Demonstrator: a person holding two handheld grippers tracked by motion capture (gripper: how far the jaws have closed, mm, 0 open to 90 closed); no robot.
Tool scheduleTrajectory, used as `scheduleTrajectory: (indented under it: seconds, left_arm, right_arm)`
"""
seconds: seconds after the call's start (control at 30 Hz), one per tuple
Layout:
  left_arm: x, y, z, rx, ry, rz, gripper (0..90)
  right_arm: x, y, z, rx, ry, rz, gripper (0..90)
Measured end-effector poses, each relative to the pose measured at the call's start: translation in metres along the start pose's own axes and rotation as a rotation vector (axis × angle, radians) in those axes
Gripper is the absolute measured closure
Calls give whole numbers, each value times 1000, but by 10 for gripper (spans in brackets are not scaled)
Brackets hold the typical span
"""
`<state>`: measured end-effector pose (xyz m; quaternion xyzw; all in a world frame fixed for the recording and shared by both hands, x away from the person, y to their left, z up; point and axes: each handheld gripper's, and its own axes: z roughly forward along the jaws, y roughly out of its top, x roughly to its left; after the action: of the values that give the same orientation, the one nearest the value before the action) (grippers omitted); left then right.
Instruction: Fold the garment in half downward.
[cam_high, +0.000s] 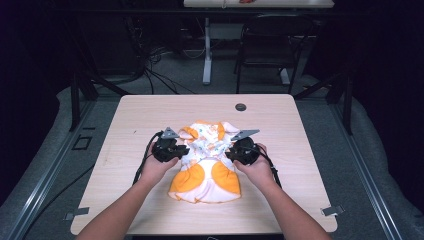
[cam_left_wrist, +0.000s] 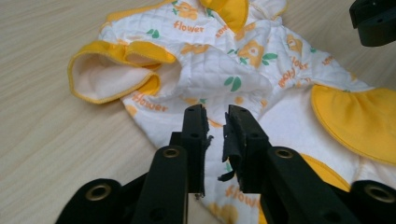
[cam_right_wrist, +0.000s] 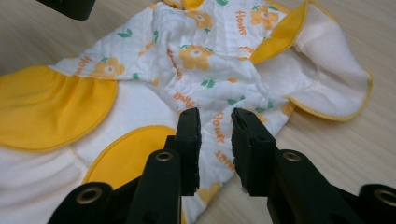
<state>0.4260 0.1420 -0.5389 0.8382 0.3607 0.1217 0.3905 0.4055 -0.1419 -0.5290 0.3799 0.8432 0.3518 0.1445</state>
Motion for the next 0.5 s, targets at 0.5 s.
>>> scheduleTrajectory:
  seconds: [0.5]
  left_arm:
    - [4,-9,33,96,-16,18,899]
  right_arm:
    - [-9,-6,39,108,22,-31,900]
